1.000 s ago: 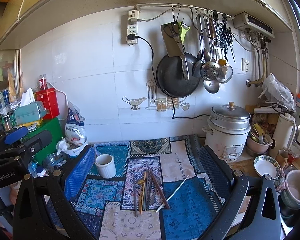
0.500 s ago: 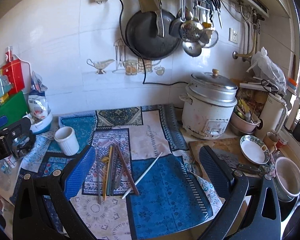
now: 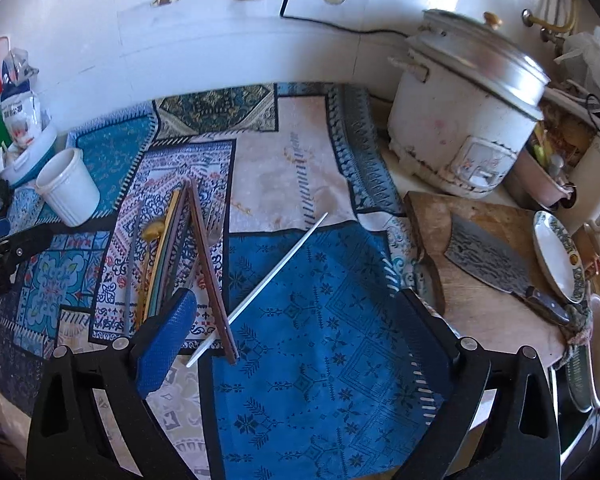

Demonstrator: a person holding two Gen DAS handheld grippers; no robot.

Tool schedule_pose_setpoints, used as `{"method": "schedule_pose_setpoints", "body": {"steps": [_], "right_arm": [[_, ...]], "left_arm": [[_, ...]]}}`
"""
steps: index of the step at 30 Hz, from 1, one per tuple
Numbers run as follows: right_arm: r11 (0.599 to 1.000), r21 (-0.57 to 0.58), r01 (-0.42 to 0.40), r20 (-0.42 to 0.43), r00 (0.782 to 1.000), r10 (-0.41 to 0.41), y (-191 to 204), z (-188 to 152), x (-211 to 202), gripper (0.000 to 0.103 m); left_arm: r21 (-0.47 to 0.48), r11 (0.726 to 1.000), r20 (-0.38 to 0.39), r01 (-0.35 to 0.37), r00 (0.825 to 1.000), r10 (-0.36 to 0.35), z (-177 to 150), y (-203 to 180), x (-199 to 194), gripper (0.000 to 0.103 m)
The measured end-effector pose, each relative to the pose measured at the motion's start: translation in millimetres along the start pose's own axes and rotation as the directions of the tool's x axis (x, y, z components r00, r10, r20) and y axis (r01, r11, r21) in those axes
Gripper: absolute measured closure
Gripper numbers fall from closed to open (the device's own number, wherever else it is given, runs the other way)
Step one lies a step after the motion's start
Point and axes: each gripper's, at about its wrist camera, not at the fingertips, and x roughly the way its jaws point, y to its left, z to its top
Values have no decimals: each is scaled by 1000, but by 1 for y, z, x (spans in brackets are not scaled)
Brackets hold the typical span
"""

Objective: Organize utensils
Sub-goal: 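Lower the left tool to the grey rod while the right tool approaches the pink chopstick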

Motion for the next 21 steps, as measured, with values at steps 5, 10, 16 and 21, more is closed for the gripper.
{"method": "schedule_pose_setpoints", "body": {"steps": [5,10,16,21], "right_arm": [[994,-27,-102,-80,992,99,5,18,41,23],[979,-46,-199,-172,967,189,9,33,78,32],[955,-80,-285,-293,923,251,18,39,114,55],[937,-98,-336,-340,896,286,22,42,127,57]], "left_arm": [[-19,1000,-105,4,994,-6,2,-2,41,2],[-44,999,-190,-11,982,2,5,-3,77,2],[-47,997,-243,-57,969,43,6,-4,103,9],[-34,997,-285,-64,957,52,5,-4,114,13]]}}
